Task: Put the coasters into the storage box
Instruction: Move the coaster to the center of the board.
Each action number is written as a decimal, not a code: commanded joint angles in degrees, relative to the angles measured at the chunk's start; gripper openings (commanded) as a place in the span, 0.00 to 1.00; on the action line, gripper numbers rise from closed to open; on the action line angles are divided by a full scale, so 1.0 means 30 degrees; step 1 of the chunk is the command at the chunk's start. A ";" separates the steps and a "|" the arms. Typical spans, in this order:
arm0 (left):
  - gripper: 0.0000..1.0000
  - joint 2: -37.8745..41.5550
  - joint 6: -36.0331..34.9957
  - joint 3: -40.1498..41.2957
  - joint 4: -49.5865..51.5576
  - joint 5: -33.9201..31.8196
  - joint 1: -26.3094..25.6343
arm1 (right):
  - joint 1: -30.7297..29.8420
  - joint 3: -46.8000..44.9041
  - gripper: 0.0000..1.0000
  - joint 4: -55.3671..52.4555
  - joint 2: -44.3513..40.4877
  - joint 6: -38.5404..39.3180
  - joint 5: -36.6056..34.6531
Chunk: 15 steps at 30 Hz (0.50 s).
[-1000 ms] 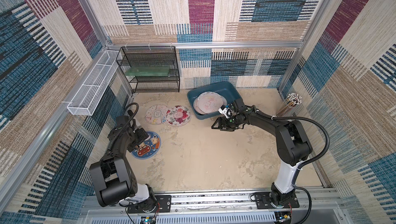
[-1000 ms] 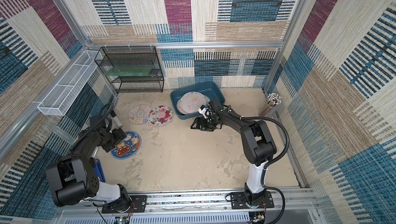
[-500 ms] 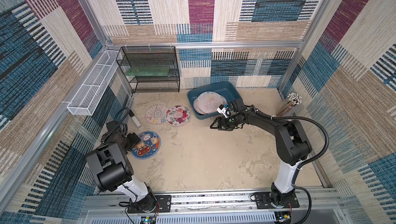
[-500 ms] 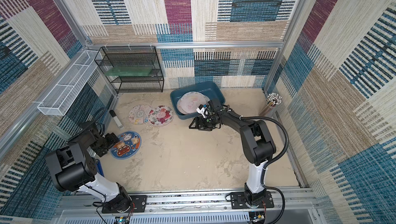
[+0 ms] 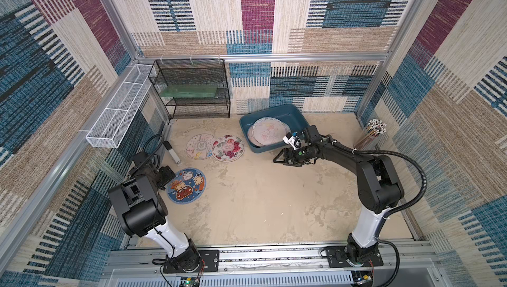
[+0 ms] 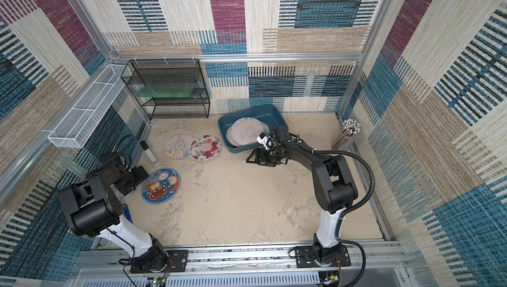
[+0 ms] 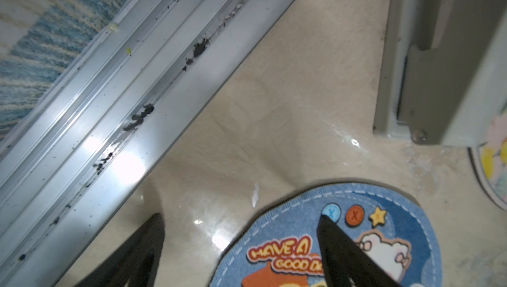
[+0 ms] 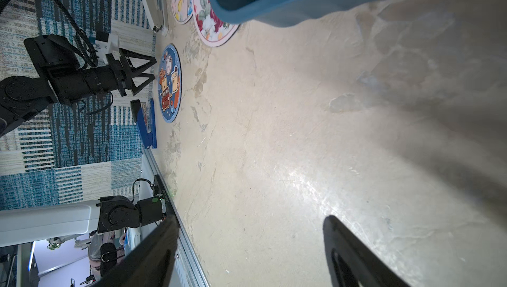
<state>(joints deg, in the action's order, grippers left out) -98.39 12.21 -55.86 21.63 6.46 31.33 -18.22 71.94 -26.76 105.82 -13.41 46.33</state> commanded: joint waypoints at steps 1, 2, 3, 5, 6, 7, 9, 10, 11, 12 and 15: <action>0.94 0.0335 -0.0977 0.0424 0.2317 0.0976 -0.0646 | 0.0253 0.0250 0.86 0.0197 0.0021 0.0439 0.0316; 0.94 0.0630 -0.0974 0.0453 0.2565 0.0950 -0.0755 | 0.0331 0.0319 0.85 0.0125 0.0055 0.0498 0.0346; 0.93 0.0894 -0.0964 0.0483 0.2876 0.0880 -0.0916 | 0.0420 0.0433 0.86 0.0078 0.0141 0.0586 0.0396; 0.93 0.1067 -0.1022 0.0509 0.3589 0.0856 -0.1294 | 0.0580 0.0748 0.86 -0.0136 0.0340 0.0754 0.0437; 0.93 0.1065 -0.1076 0.0588 0.3927 0.0901 -0.1494 | 0.0608 0.0925 0.86 -0.0201 0.0434 0.0832 0.0466; 0.93 0.0984 -0.1109 0.0641 0.4266 0.0851 -0.1658 | 0.0689 0.1094 0.86 -0.0244 0.0520 0.0881 0.0506; 0.92 0.0756 -0.1169 0.0626 0.4736 0.1246 -0.1937 | 0.0715 0.1378 0.86 -0.0386 0.0660 0.0952 0.0582; 0.92 0.0580 -0.1219 0.0496 0.5051 0.1490 -0.2109 | 0.0758 0.1504 0.86 -0.0415 0.0701 0.0983 0.0557; 0.92 0.0436 -0.1256 0.0402 0.5296 0.1699 -0.2334 | 0.0742 0.1579 0.86 -0.0446 0.0718 0.1012 0.0557; 0.92 0.0360 -0.1286 0.0418 0.5477 0.1879 -0.2620 | 0.0742 0.1621 0.86 -0.0459 0.0721 0.1015 0.0583; 0.91 0.0489 -0.1355 0.0643 0.5721 0.2420 -0.3535 | 0.0763 0.1565 0.86 -0.0444 0.0630 0.1013 0.0583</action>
<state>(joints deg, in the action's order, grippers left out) -96.23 7.84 -55.09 31.59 7.01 22.52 -16.01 76.36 -27.81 107.81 -11.27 47.00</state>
